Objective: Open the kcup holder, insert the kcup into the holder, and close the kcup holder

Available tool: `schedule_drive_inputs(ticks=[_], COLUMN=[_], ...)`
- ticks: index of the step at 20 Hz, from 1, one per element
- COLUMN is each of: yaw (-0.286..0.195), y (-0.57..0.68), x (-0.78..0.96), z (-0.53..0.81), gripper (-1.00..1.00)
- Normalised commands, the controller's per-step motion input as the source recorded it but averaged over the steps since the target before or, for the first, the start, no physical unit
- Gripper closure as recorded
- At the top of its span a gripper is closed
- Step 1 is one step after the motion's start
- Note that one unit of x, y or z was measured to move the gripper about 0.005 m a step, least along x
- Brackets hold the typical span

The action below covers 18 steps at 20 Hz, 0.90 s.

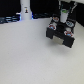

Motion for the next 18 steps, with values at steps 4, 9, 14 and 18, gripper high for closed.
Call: schedule_drive_inputs(ticks=[4,9,14,18], yaw=[-0.001,0.000,-0.002,-0.002], y=[-0.05,-0.06,-0.03,-0.10], x=[0.01,0.00,0.01,0.00], z=[-0.11,-0.25,-0.16,-0.05], gripper=[1.00,1.00,1.00,1.00])
